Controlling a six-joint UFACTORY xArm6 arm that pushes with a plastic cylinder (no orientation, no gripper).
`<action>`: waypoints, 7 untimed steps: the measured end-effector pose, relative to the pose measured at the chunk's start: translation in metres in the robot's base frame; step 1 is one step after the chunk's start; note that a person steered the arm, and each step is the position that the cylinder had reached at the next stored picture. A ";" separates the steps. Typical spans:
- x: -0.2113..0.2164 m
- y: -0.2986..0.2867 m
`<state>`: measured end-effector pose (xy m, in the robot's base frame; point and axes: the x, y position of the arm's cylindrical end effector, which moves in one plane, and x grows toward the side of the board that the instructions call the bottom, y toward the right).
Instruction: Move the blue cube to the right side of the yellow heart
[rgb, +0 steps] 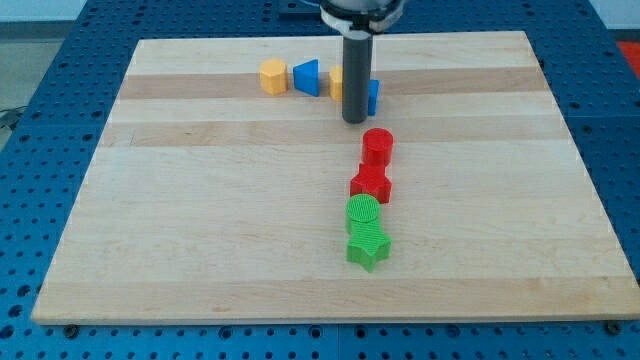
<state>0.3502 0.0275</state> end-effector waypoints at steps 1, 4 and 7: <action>-0.007 0.000; -0.010 0.039; -0.009 0.026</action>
<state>0.3414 0.0531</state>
